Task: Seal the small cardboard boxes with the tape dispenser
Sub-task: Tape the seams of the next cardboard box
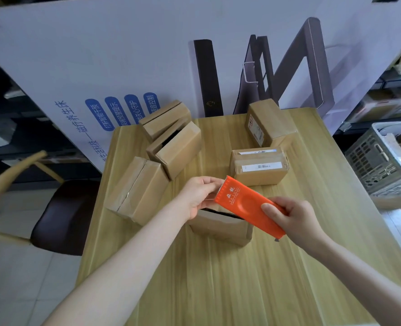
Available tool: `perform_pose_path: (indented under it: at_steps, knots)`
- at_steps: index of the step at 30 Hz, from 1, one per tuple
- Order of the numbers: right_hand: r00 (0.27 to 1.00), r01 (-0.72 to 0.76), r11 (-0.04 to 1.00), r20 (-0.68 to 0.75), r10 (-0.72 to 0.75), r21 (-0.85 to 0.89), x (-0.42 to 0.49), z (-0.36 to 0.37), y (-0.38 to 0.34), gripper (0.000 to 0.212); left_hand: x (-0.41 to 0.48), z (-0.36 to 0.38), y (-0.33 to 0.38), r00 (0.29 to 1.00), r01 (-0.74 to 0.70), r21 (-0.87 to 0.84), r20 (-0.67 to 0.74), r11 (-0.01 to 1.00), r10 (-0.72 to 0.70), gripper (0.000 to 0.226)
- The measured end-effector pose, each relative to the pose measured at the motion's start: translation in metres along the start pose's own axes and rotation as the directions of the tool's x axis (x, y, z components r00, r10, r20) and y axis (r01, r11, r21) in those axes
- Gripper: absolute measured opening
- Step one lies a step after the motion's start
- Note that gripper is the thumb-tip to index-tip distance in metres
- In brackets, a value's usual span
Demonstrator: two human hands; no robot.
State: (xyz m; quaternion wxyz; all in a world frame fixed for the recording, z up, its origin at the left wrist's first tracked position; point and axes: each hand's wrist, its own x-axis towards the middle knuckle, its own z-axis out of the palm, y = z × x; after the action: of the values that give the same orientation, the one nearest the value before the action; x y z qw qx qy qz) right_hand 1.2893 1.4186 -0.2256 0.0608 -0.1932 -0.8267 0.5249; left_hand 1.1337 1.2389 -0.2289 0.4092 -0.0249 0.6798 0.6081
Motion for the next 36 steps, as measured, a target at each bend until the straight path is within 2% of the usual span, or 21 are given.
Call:
perform_pose_path:
  at_steps: [5,7,9,11,13,17,23,30,36]
  knots:
    - [0.999,0.031,0.995,0.044,-0.027,-0.1,-0.002,0.004,0.0,0.017,-0.001,0.0,-0.001,0.958,-0.182,0.25,-0.173,0.951,0.229,0.016]
    - [0.998,0.021,0.989,0.062,-0.012,-0.147,-0.002,0.009,-0.004,0.02,0.001,-0.003,-0.001,0.96,-0.145,0.276,-0.193,0.95,0.203,0.021]
    - [0.996,0.003,0.979,0.088,0.015,-0.204,-0.002,0.018,-0.01,0.025,0.007,-0.007,-0.004,0.965,-0.048,0.276,-0.237,0.96,0.116,0.027]
    - [0.995,0.0,0.944,0.096,0.034,-0.331,-0.001,0.031,-0.017,0.03,0.013,-0.011,-0.01,0.952,0.026,0.326,-0.297,0.945,0.077,0.035]
    - [0.996,0.001,0.899,0.086,0.04,-0.438,-0.001,0.04,-0.023,0.036,0.02,-0.013,-0.016,0.937,0.064,0.393,-0.34,0.917,0.081,0.039]
    - [0.994,-0.048,0.889,0.062,0.085,-0.455,-0.003,0.035,-0.022,0.036,0.028,-0.03,-0.021,0.883,0.1,0.485,-0.446,0.869,0.148,0.031]
    - [0.989,-0.065,0.907,0.095,0.114,-0.416,-0.011,0.018,-0.021,0.032,0.029,-0.064,-0.031,0.826,0.138,0.473,-0.539,0.87,0.162,0.024]
    - [0.954,-0.162,0.886,0.161,0.254,-0.435,0.006,0.0,-0.01,0.033,0.026,-0.077,-0.049,0.836,0.15,0.408,-0.539,0.901,0.105,0.018]
    - [0.966,-0.09,0.737,0.12,0.228,-0.67,0.043,0.019,0.004,0.041,0.03,-0.086,-0.052,0.833,0.142,0.385,-0.545,0.912,0.1,0.015]
